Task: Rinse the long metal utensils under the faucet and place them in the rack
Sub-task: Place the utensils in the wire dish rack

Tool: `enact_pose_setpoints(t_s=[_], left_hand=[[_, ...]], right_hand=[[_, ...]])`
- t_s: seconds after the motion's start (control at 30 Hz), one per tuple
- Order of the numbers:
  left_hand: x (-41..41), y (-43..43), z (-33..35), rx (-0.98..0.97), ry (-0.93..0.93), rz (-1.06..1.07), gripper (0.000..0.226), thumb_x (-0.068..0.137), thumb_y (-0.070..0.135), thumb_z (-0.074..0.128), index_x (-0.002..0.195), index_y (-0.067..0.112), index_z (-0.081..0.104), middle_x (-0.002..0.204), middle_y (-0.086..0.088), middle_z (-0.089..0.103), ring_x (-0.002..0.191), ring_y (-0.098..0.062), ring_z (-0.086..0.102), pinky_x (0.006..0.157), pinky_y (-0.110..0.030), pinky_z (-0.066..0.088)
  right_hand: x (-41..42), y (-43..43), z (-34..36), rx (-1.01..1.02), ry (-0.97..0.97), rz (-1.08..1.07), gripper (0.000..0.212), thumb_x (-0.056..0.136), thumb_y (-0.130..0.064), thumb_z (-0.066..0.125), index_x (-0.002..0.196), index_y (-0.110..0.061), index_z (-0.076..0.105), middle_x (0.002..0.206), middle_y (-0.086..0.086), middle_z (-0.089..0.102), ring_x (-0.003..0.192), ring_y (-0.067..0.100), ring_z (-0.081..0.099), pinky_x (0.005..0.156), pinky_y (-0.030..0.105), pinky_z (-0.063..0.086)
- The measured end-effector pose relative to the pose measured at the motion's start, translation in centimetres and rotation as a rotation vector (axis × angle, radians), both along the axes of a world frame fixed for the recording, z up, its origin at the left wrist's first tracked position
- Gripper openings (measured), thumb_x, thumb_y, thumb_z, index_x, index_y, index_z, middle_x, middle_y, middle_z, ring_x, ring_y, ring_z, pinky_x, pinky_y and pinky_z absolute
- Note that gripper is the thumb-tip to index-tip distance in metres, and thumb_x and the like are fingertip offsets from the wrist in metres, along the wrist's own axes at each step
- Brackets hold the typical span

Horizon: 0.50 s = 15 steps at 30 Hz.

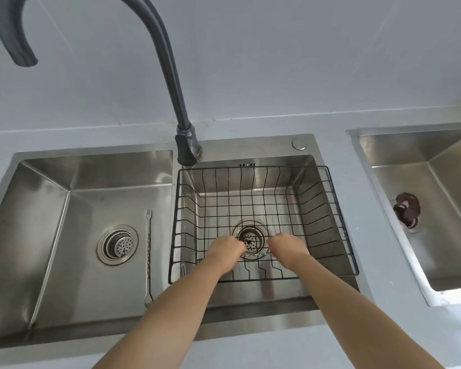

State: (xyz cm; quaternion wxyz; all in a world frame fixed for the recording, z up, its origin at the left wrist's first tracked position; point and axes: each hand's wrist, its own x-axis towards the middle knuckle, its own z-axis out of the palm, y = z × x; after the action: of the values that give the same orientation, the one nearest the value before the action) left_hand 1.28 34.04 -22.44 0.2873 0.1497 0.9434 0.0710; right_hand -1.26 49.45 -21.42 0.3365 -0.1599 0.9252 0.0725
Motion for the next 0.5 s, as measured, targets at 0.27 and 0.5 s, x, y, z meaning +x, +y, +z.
enact_pose_setpoints(t_s=[0.27, 0.5], left_hand=[[-0.2, -2.0, 1.3, 0.11, -0.004, 0.023, 0.024, 0.087, 0.002, 0.049, 0.107, 0.005, 0.062, 0.109, -0.015, 0.067, 0.103, -0.032, 0.061, 0.085, -0.04, 0.05], [-0.6, -11.4, 5.9, 0.214, 0.125, 0.199, 0.02, 0.091, 0.013, 0.051, 0.106, 0.009, 0.063, 0.112, -0.008, 0.068, 0.106, -0.025, 0.061, 0.092, -0.035, 0.048]], right_hand=[[-0.7, -2.1, 1.4, -0.068, 0.032, -0.083, 0.031, 0.089, 0.0, 0.044, 0.115, -0.011, 0.057, 0.116, 0.009, 0.061, 0.103, 0.029, 0.061, 0.08, 0.035, 0.05], [-1.6, -10.7, 5.2, -0.413, 0.071, -0.178, 0.022, 0.092, -0.018, 0.046, 0.109, -0.014, 0.06, 0.111, 0.008, 0.064, 0.097, 0.025, 0.062, 0.081, 0.036, 0.054]])
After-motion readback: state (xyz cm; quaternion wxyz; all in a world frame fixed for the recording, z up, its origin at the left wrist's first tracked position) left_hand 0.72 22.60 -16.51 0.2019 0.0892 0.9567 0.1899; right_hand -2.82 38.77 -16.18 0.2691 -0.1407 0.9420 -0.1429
